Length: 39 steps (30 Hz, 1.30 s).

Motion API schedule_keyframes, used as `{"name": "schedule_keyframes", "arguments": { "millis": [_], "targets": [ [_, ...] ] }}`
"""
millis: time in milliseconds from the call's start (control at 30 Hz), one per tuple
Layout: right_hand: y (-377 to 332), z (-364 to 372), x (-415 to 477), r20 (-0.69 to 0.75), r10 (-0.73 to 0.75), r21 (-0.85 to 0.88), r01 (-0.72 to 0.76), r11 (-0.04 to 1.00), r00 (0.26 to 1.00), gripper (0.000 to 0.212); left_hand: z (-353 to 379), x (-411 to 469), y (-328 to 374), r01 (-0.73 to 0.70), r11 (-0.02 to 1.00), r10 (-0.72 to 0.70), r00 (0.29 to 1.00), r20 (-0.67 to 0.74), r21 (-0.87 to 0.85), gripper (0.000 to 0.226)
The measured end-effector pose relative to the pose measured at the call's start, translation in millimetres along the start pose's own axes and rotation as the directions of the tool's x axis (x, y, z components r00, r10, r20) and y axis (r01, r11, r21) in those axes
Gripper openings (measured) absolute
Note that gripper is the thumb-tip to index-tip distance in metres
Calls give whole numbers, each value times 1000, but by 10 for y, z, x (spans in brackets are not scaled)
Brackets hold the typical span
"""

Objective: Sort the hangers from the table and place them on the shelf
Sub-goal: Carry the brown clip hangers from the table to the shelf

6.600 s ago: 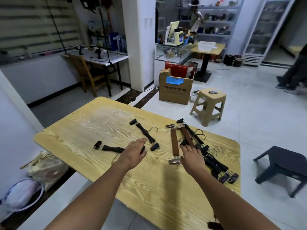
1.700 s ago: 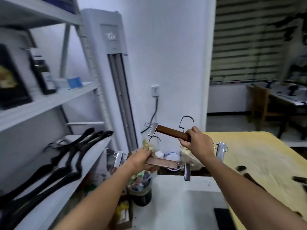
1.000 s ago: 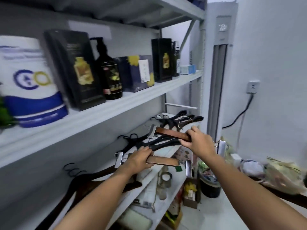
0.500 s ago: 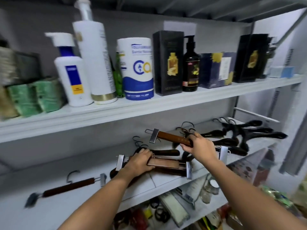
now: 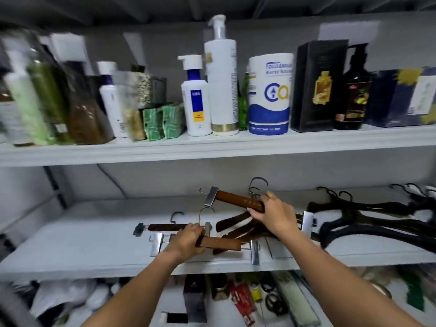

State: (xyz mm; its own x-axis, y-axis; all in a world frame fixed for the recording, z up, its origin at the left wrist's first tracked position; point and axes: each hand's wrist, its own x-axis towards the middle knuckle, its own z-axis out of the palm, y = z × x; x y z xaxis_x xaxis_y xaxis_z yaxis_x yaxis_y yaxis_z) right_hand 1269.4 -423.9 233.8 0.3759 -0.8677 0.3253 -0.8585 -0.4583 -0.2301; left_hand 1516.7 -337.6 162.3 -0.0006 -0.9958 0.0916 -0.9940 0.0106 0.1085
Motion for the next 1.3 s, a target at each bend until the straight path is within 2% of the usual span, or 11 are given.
{"name": "schedule_keyframes", "arguments": {
  "millis": [100,200,400,633,900,1000,1100,1300],
  "targets": [
    [-160,64,48,-2,-25,12,25,1000,1000,49,-60,-113,-179,66,998,-67,998,17,11,48],
    [-276,122,74,0,-45,7,45,999,999,47,-138,-144,-334,100,995,-100,995,0,13,40],
    [-412,269,166,-16,-84,-11,83,996,996,45,-199,-98,-625,91,996,-91,995,-32,-2,38],
    [-744,557,311,-7,-74,-33,74,997,997,45,-105,-76,-1055,87,996,-87,996,3,-36,37],
    [-1180,1070,413,77,4,-60,0,998,997,48,253,33,-1585,108,990,-94,984,150,-91,47],
    [-1310,1264,453,90,23,-58,-17,998,996,46,387,120,-1741,135,983,-113,980,164,-128,49],
    [-1414,1414,481,103,45,-57,-39,998,994,45,547,195,-1862,195,944,-147,971,188,-267,40],
    [-1517,1580,523,108,106,-82,-98,992,988,47,753,367,-2094,120,951,-77,984,158,-285,39]
  ]
}}
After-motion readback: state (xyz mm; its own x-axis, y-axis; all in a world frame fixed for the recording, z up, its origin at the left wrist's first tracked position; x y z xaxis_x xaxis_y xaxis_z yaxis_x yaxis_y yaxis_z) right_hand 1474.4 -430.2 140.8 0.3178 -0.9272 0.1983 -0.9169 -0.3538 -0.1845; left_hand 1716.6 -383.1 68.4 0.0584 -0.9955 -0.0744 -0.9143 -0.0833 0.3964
